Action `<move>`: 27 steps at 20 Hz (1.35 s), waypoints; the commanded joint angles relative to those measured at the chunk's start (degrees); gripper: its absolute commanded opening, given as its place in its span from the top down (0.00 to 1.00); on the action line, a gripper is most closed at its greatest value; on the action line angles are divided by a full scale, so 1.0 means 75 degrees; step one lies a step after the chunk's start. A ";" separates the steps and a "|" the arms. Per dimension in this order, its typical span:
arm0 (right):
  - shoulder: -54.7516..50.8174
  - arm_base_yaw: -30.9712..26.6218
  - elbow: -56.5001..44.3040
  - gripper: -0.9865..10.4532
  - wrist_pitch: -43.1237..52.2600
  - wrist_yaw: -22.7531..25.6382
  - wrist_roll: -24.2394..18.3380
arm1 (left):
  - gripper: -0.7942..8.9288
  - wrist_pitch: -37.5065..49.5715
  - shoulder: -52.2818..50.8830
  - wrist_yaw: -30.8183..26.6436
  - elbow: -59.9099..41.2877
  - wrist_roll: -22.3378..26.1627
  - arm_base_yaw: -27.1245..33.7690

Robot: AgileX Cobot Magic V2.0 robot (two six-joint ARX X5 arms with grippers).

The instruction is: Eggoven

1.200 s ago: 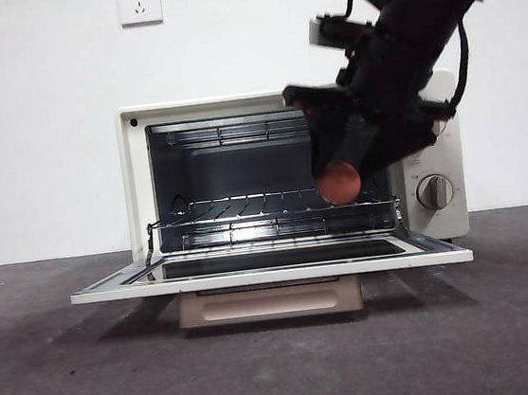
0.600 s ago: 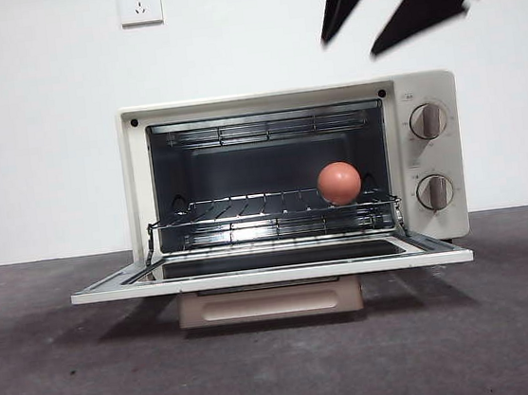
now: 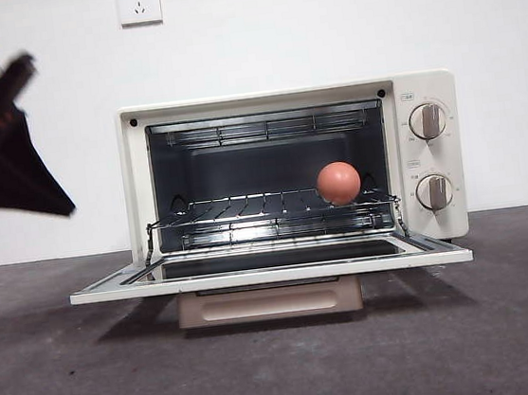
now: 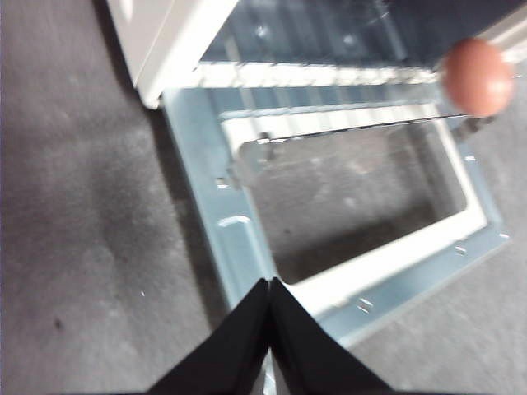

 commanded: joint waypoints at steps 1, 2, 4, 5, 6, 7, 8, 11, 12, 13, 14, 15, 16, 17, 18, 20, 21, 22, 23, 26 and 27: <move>-0.0163 0.0050 0.0137 0.66 -0.0119 0.0000 -0.0073 | 0.91 0.0495 0.0729 0.0047 0.0026 -0.0195 -0.0006; -0.0256 0.0050 0.0137 0.66 -0.0187 0.0000 -0.0070 | 0.91 0.0697 0.1011 0.0047 0.0026 -0.0300 -0.0006; -0.0376 0.0050 0.0137 0.66 -0.0303 -0.0003 -0.0052 | 0.91 0.1020 0.1431 0.0047 0.0026 -0.0300 -0.0006; -0.0414 0.0050 0.0137 0.66 -0.0329 -0.0003 -0.0050 | 0.91 0.1145 0.1629 0.0047 0.0026 -0.0312 -0.0023; -0.0414 0.0050 0.0137 0.66 -0.0341 -0.0006 -0.0047 | 0.91 0.1274 0.1818 0.0050 0.0026 -0.0338 -0.0032; -0.0414 0.0050 0.0137 0.66 -0.0344 -0.0006 -0.0044 | 0.91 0.1399 0.2011 0.0050 0.0026 -0.0417 -0.0041; -0.0414 0.0050 0.0137 0.66 -0.0344 -0.0006 -0.0044 | 0.91 0.1495 0.2180 0.0050 0.0026 -0.0472 -0.0044; -0.0411 0.0050 0.0137 0.66 -0.0341 -0.0003 -0.0047 | 0.91 0.1658 0.2605 0.0055 0.0026 -0.0472 -0.0108; -0.0408 0.0050 0.0137 0.66 -0.0341 0.0000 -0.0047 | 0.91 0.1702 0.2725 0.0105 0.0026 -0.0472 -0.0160; -0.0402 0.0050 0.0137 0.66 -0.0338 0.0003 -0.0047 | 0.91 0.1740 0.2830 0.0254 0.0026 -0.0469 -0.0204; -0.0399 0.0050 0.0137 0.66 -0.0338 0.0009 -0.0047 | 0.91 0.1786 0.2891 0.0326 0.0026 -0.0469 -0.0245; -0.0396 0.0050 0.0137 0.66 -0.0338 0.0015 -0.0050 | 0.91 0.1862 0.2923 0.0382 0.0026 -0.0475 -0.0306; -0.0396 0.0050 0.0137 0.66 -0.0338 0.0029 -0.0050 | 0.91 0.1926 0.2923 0.0507 0.0026 -0.0504 -0.0358; -0.0396 0.0050 0.0137 0.66 -0.0341 0.0044 -0.0050 | 0.91 0.1993 0.2923 0.0682 0.0026 -0.0527 -0.0382; -0.0396 0.0050 0.0137 0.66 -0.0341 0.0064 -0.0050 | 0.91 0.2057 0.2923 0.0924 0.0026 -0.0580 -0.0382; -0.0396 0.0047 0.0137 0.66 -0.0344 0.0064 -0.0047 | 0.91 0.2145 0.2923 0.1212 0.0029 -0.0723 -0.0370; -0.0396 0.0047 0.0137 0.66 -0.0344 0.0061 -0.0047 | 0.91 0.2224 0.2923 0.1434 0.0029 -0.0772 -0.0315; -0.0396 0.0047 0.0137 0.66 -0.0344 0.0064 -0.0047 | 0.91 0.2369 0.2923 0.1711 0.0029 -0.0947 -0.0236; -0.0396 0.0047 0.0137 0.66 -0.0347 0.0061 -0.0041 | 0.91 0.2608 0.2923 0.1973 0.0029 -0.1172 -0.0157; -0.0396 0.0050 0.0137 0.66 -0.0358 0.0058 0.0038 | 0.91 0.3611 0.2920 0.2436 0.0032 -0.2087 0.0099; -0.0396 0.0047 0.0137 0.66 -0.0382 0.0061 0.0041 | 0.91 0.4016 0.2920 0.2483 0.0032 -0.2436 0.0166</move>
